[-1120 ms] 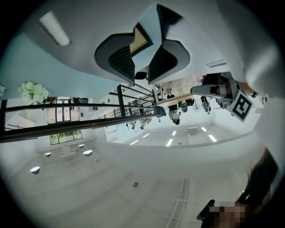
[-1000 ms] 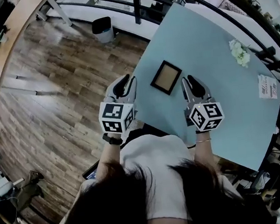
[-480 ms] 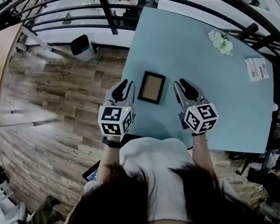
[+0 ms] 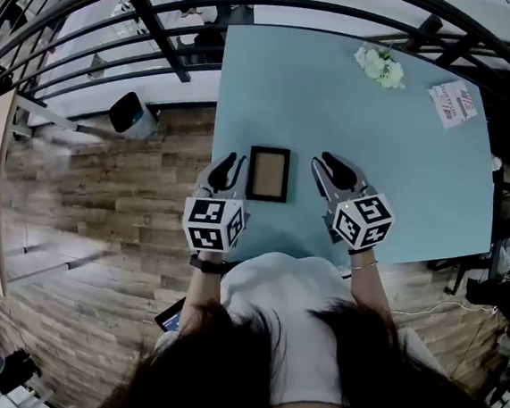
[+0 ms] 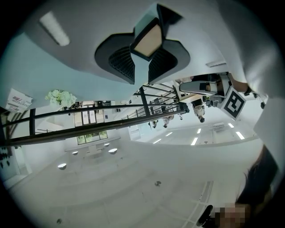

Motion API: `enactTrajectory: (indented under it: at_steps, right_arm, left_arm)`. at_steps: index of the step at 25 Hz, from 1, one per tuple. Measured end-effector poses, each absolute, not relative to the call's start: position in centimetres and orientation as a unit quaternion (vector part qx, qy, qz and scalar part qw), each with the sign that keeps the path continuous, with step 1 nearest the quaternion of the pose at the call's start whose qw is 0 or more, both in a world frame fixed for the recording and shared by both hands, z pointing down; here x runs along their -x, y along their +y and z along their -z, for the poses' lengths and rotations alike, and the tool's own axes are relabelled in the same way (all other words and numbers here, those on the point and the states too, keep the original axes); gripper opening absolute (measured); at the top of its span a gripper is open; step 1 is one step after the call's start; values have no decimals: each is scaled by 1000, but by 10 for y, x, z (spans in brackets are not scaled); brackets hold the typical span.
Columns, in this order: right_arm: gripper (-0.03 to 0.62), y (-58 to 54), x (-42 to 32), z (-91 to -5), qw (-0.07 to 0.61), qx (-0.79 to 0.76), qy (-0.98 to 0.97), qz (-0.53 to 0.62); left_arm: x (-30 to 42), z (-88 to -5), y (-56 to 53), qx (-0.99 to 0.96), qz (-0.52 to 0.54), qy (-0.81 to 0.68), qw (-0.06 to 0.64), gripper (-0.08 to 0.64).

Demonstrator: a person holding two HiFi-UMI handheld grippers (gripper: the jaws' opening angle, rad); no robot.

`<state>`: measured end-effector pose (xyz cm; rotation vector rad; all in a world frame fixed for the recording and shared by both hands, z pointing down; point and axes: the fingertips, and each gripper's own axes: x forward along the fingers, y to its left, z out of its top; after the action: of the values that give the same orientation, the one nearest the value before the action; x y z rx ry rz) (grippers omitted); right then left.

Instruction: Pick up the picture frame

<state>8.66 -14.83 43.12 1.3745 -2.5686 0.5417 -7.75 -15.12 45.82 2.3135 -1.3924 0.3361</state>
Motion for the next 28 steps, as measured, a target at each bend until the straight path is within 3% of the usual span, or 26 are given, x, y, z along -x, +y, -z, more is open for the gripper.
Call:
enactTrajectory:
  at_steps: [16, 28]
  right_arm:
    - [71, -150, -77, -458, 107, -465, -851, -219]
    - [71, -153, -70, -520, 128, -446, -830, -310]
  left_arm:
    - [65, -504, -156, -841, -173, -444, 257, 84]
    - [59, -557, -163, -831, -208, -411, 312, 84]
